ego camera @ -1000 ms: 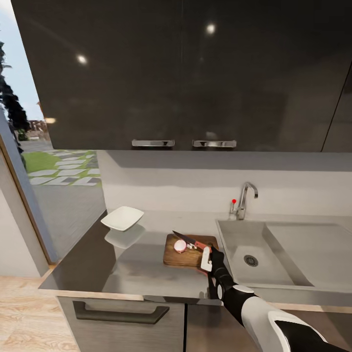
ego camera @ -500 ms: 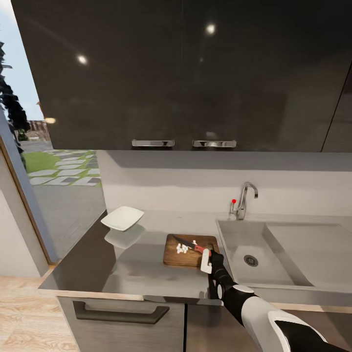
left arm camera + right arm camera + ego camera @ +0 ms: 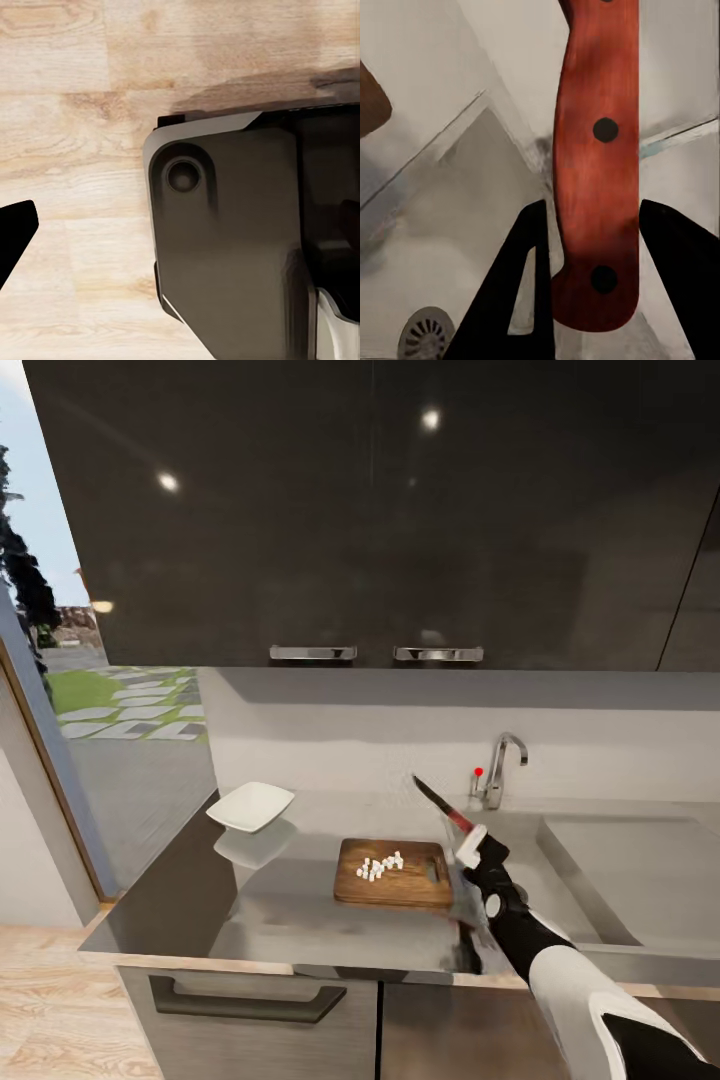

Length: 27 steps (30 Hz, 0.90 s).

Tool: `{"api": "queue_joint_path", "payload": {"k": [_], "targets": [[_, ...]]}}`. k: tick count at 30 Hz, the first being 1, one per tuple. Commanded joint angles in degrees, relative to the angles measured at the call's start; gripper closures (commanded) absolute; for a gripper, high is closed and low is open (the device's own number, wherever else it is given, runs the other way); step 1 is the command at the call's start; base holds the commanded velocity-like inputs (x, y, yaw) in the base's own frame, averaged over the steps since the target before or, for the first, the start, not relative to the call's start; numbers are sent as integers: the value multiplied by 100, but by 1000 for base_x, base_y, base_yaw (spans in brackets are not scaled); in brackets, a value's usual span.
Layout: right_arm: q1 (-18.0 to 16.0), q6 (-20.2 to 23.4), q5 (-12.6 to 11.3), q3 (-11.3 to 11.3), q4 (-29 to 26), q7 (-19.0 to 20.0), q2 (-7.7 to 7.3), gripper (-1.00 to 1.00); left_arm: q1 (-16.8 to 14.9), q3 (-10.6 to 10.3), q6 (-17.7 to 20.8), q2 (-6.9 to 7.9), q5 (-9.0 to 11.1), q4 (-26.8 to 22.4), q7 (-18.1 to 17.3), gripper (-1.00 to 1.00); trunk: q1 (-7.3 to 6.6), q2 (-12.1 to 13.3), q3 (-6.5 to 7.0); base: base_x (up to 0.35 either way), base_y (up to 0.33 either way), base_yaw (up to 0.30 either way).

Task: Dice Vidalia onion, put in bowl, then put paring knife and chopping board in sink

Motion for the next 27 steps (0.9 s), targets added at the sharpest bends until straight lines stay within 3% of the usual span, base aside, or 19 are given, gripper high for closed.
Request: {"api": "queue_joint_path", "payload": {"k": [1, 2, 4, 5, 8, 12, 15, 27], "targets": [[-2, -115, -433, -54, -177, 351, -107, 100, -8, -49, -39, -7, 54, 24, -4, -100, 2, -4, -3, 0, 0, 0], [-2, -150, -804, -59, -260, 652, -175, 100, -8, -50, -40, -11, 52, 24, -4, -100, 2, -4, -3, 0, 0, 0], [-2, -179, -2079, -61, -379, 1518, -399, 100, -8, -51, -41, -43, 47, 29, -11, -100, 2, -4, -3, 0, 0, 0], [-2, -167, -2664, -64, -410, 1758, -502, 100, -8, -51, -41, -67, 46, 31, -12, -100, 2, -4, -3, 0, 0, 0], [-2, 193, -3594, -65, -438, 1963, -624, 100, -8, -52, -48, -92, 45, 33, -19, -100, 2, -4, -3, 0, 0, 0], [-2, 753, -4158, -66, -438, 2009, -649, 100, -8, -52, -88, -102, 45, 22, 0, -100, 2, -4, -3, 0, 0, 0], [-2, 837, -4696, -50, -383, 1988, -653, 100, -8, -46, -532, -115, 69, 21, 11, -100, 2, -4, -3, 0, 0, 0], [-2, 1053, -4818, -48, 237, 1983, -705, 100, -8, -17, -753, -76, 107, 25, 161, -100, 2, -4, -3, 0, 0, 0]]}}
